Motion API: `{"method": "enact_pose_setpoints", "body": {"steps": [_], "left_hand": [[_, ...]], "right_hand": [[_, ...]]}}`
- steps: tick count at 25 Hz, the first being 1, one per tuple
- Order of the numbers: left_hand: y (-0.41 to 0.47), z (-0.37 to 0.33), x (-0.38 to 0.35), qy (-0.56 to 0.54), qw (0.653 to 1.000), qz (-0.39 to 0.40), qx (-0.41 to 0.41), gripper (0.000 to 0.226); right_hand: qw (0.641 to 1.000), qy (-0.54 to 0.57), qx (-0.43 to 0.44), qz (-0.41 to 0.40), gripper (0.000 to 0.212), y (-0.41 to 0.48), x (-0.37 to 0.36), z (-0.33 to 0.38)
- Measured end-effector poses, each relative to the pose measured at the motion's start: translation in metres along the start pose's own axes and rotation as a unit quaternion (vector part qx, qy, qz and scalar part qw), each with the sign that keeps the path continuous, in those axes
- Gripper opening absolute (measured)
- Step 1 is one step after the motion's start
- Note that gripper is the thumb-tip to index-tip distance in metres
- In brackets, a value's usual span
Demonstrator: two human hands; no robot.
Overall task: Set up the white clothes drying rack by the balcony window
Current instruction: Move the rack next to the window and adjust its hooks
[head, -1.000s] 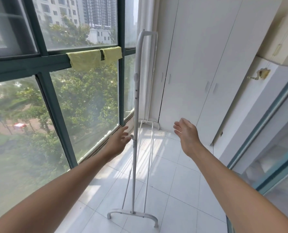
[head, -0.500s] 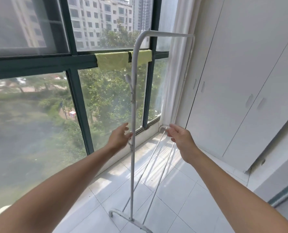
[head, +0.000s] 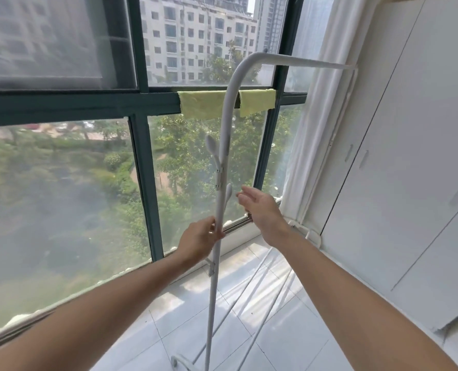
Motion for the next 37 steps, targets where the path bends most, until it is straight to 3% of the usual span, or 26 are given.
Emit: {"method": "enact_pose_setpoints", "body": {"steps": [3,7,25,37], "left_hand": [[0.010,0.006,0.001,0.009,1.000,-0.002,-0.014,0.013],[0.027,0.018,0.012,0.023,1.000,-0.012,-0.016,0.009],[0.146,0.120,0.121,0.094,0.988,-0.083,0.095,0.010],[0.223,0.182,0.186,0.076,0.992,-0.056,0.082,0.010]], "right_hand": [[0.992,0.039,0.052,0.107,0.046,0.035,-0.002,0.024],[0.971,0.040,0.104,0.214,0.021,0.060,-0.025,0.052],[0.948,-0.007,0.192,0.252,0.013,0.226,-0.174,0.077],[0.958,-0.052,0.185,0.211,0.008,0.307,-0.249,0.090]]}}
Point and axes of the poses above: each hand's wrist, its own y-axis towards the middle knuckle, its own x-axis out of the back of the hand, z = x × y, the point moved 2 cm from there along y, towards the middle knuckle, and after that the axes turned 1 degree about y, right-handed, at the moved point
